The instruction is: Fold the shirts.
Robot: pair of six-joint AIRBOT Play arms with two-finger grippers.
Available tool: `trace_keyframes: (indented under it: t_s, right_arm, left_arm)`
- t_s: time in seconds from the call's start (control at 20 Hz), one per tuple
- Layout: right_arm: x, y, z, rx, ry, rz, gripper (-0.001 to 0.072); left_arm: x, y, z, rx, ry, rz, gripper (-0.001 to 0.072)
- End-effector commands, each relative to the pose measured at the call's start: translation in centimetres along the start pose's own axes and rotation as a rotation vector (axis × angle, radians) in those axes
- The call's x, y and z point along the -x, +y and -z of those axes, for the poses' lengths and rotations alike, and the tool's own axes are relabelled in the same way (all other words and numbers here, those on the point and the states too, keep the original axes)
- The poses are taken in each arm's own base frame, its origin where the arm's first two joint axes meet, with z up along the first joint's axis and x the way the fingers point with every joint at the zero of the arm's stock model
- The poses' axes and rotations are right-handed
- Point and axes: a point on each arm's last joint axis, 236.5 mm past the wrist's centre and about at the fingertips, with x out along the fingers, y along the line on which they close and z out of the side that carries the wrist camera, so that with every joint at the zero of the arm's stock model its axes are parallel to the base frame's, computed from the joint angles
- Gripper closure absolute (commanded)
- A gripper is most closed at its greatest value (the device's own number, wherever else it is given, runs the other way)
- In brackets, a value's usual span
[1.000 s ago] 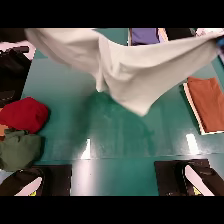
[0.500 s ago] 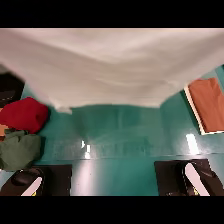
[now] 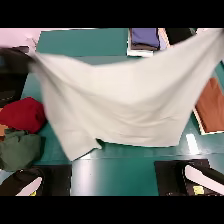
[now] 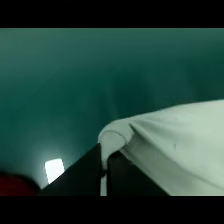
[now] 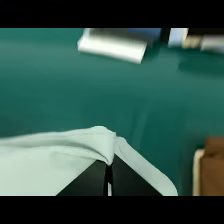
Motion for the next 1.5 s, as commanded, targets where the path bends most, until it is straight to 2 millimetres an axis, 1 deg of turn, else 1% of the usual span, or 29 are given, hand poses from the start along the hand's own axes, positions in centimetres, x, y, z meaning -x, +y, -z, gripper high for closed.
trace_keyframes:
  t_s: [0.0, 0.05, 0.1, 0.15, 0.2, 0.25, 0.3, 0.35, 0.4, 0.45, 0.5, 0.55, 0.6, 0.65, 0.75, 0.8, 0.9, 0.95, 1.05, 1.15, 1.2, 1.25, 1.3, 1.45]
  right_arm:
    - [-12.5, -1.4, 7.8, 0.030, 0.335, 0.044, 0.0697]
    - [-15.3, -1.3, 8.6, 0.024, 0.359, 0.031, 0.0696]
    - [-17.5, -1.2, 8.8, 0.005, 0.370, 0.026, 0.0696]
    - [-19.1, -1.1, 8.7, -0.013, 0.377, 0.025, 0.0696]
    - [-20.2, -1.1, 8.4, -0.018, 0.379, 0.024, 0.0696]
    - [-21.0, -0.9, 7.7, -0.011, 0.371, 0.020, 0.0695]
    - [-21.4, -1.0, 6.8, -0.009, 0.356, 0.021, 0.0690]
    - [-21.5, -1.1, 5.9, -0.011, 0.341, 0.021, 0.0568]
    - [-21.3, -1.0, 5.0, -0.010, 0.325, 0.023, 0.0373]
    - [-20.9, -0.9, 4.0, -0.004, 0.306, 0.022, 0.0322]
    - [-20.3, -0.7, 3.4, 0.002, 0.294, 0.021, 0.0322]
    - [-19.4, -0.5, 3.1, 0.008, 0.299, 0.018, 0.0323]
    - [-18.6, -0.2, 3.4, 0.008, 0.316, 0.013, 0.0323]
    - [-17.8, 0.4, 4.1, 0.007, 0.341, -0.007, 0.0323]
    - [-16.4, 2.1, 6.5, 0.006, 0.396, -0.075, 0.0324]
    - [-15.8, 3.0, 7.9, 0.009, 0.424, -0.112, 0.0324]
    - [-14.5, 4.9, 10.4, -0.011, 0.455, -0.185, 0.0324]
    - [-14.0, 5.6, 11.4, -0.025, 0.460, -0.210, 0.0324]
    - [-13.3, 6.5, 12.5, -0.047, 0.443, -0.239, 0.0324]
    - [-12.7, 7.3, 12.8, -0.069, 0.414, -0.262, 0.0324]
    - [-12.5, 7.4, 12.9, -0.073, 0.404, -0.263, 0.0324]
    - [-12.3, 7.4, 13.1, -0.074, 0.397, -0.261, 0.0324]
    - [-12.1, 7.4, 13.2, -0.075, 0.390, -0.259, 0.0324]
    - [-11.9, 7.4, 13.3, -0.075, 0.385, -0.258, 0.0324]
  left_arm:
    - [-13.1, 0.9, 8.3, -0.001, 0.251, 0.009, 0.0678]
    - [-16.0, 1.5, 9.1, -0.015, 0.262, -0.008, 0.0678]
    - [-18.0, 2.1, 9.4, -0.024, 0.259, -0.023, 0.0678]
    - [-19.6, 2.5, 9.2, -0.035, 0.244, -0.035, 0.0678]
    - [-20.4, 2.8, 8.6, -0.034, 0.221, -0.041, 0.0678]
    - [-20.8, 3.4, 7.8, -0.022, 0.192, -0.050, 0.0677]
    - [-20.7, 4.2, 6.7, -0.005, 0.160, -0.063, 0.0677]
    - [-20.3, 5.4, 5.7, 0.013, 0.139, -0.079, 0.0652]
    - [-19.7, 6.7, 5.1, 0.031, 0.138, -0.097, 0.0376]
    - [-18.8, 8.1, 4.9, 0.057, 0.159, -0.115, 0.0153]
    - [-17.9, 9.1, 5.3, 0.088, 0.197, -0.123, 0.0150]
    - [-17.1, 9.8, 6.1, 0.129, 0.243, -0.120, 0.0150]
    - [-16.3, 10.2, 7.5, 0.175, 0.299, -0.104, 0.0150]
    - [-15.6, 10.4, 9.1, 0.216, 0.360, -0.091, 0.0150]
    - [-14.7, 10.4, 12.8, 0.270, 0.445, -0.073, 0.0151]
    - [-14.2, 10.1, 15.1, 0.288, 0.485, -0.065, 0.0150]
    - [-13.2, 8.7, 20.3, 0.313, 0.579, -0.047, 0.0150]
    - [-12.7, 7.5, 22.9, 0.343, 0.621, -0.024, 0.0150]
    - [-12.0, 5.6, 27.6, 0.397, 0.687, 0.009, 0.0149]
    - [-11.8, 4.0, 30.7, 0.453, 0.728, 0.040, 0.0149]
    - [-11.9, 3.3, 31.6, 0.479, 0.735, 0.058, 0.0149]
    - [-12.3, 2.6, 31.8, 0.496, 0.724, 0.087, 0.0150]
    - [-12.7, 2.1, 31.4, 0.503, 0.698, 0.111, 0.0150]
    - [-14.0, 0.6, 29.6, 0.496, 0.612, 0.165, 0.0150]
